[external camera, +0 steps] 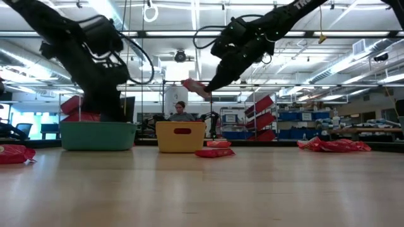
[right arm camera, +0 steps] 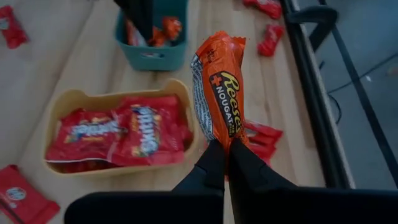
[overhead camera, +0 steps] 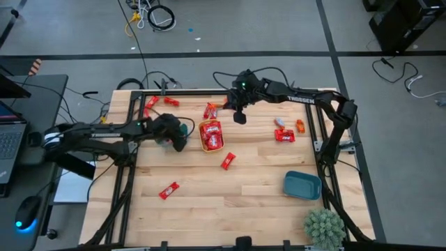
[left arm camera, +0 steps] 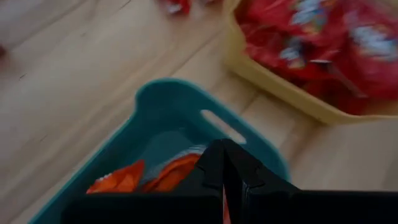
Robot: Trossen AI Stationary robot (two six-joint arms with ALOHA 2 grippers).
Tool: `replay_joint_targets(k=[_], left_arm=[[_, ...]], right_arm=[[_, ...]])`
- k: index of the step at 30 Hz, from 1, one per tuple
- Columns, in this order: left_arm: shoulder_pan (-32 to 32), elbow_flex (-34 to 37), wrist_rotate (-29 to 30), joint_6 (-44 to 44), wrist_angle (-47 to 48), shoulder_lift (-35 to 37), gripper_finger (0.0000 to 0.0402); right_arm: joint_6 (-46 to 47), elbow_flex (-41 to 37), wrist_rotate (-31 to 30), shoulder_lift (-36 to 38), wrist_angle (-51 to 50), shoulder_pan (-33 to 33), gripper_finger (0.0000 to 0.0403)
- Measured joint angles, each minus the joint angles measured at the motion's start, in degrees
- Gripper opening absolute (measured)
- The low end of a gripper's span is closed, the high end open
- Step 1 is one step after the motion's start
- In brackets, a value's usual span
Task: Sort candy
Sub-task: Put the orange candy into the green bin
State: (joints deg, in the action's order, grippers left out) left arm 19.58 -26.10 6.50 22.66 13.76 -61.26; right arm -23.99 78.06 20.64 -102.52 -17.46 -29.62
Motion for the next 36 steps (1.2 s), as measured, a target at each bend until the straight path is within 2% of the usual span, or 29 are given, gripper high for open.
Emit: replay_joint_targets(k=[6, 11, 14, 17, 22, 29, 36], left_arm=[[0.7, -5.1, -1.0, -1.4, -3.1, -9.1, 0.0000], [0.7, -6.6, -7.4, -3.0, -18.7, -14.9, 0.0000], [0.7, -6.6, -11.6, -2.9, -25.9, -16.1, 0.0000], [0.7, -8.1, -12.6, -3.6, -25.2, -15.0, 0.0000], [1.5, -11.3, -11.7, -11.6, -20.9, -9.1, 0.0000], [7.4, -8.8, -11.3, -16.5, -27.8, -2.1, 0.0000], [13.3, -5.7, -15.9, -18.1, -36.2, 1.4, 0.0000]], right_arm=[[0.0, 0.0, 0.0, 0.0, 0.0, -1.5, 0.0001], [-0.3, 0.0, 0.0, 0.0, -0.2, -2.1, 0.0001], [-0.3, 0.0, 0.0, 0.0, -0.2, -3.0, 0.0001], [-0.2, 0.0, 0.3, 0.0, -0.6, -3.7, 0.0001], [2.8, 0.0, 2.8, -0.1, 1.3, -1.9, 0.0001], [8.1, 0.2, 3.0, -0.4, 9.0, 6.0, 0.0000], [12.0, 1.4, 1.6, -0.5, 14.8, 11.8, 0.0000]])
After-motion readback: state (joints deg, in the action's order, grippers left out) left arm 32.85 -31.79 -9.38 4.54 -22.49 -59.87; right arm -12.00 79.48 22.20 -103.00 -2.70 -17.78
